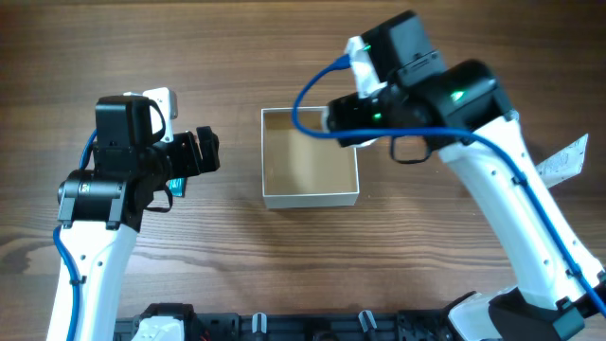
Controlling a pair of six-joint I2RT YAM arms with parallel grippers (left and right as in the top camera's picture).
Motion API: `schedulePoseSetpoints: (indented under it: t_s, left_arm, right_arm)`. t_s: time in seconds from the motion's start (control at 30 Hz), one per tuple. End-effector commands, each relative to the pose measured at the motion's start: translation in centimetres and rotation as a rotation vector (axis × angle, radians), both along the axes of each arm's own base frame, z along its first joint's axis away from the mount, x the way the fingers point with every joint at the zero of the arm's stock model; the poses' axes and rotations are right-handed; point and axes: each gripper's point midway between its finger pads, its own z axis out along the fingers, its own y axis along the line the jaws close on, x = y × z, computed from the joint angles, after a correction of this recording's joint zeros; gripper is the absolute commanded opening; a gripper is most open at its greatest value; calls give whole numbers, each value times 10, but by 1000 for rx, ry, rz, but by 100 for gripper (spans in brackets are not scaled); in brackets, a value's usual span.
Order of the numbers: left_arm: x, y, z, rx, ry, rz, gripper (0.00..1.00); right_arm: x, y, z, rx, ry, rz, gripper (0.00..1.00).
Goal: Pack container
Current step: 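Carry the jar with the right gripper into the box and release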
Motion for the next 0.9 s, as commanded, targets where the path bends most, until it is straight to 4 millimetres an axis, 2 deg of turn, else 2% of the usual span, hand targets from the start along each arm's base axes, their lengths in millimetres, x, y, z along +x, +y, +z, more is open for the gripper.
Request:
schedulePoseSetpoints:
  t_s: [0.0, 0.17, 0.37, 0.5, 0.63, 0.77, 0.87]
  left_arm:
    - [3, 0, 5, -1, -13, 12, 100]
    - [3, 0, 5, -1, -13, 12, 100]
    - [3, 0, 5, -1, -12, 12, 100]
    - [3, 0, 5, -1, -12, 12, 100]
    - [3, 0, 5, -1, -12, 12, 100]
    - [2, 0, 5, -1, -12, 12, 100]
    - [2, 0, 5, -1, -12, 12, 100]
  right_arm:
    - [6, 30, -13, 27, 30, -31, 4]
    - [18, 44, -66, -30, 155, -76, 4]
    - [32, 57, -111, -59, 227, -101, 4]
    - [46, 73, -146, -37, 266, -123, 4]
    - [61, 87, -166, -13, 257, -130, 4]
    - [65, 93, -174, -2, 254, -124, 5]
    - [64, 95, -174, 8, 263, -116, 31]
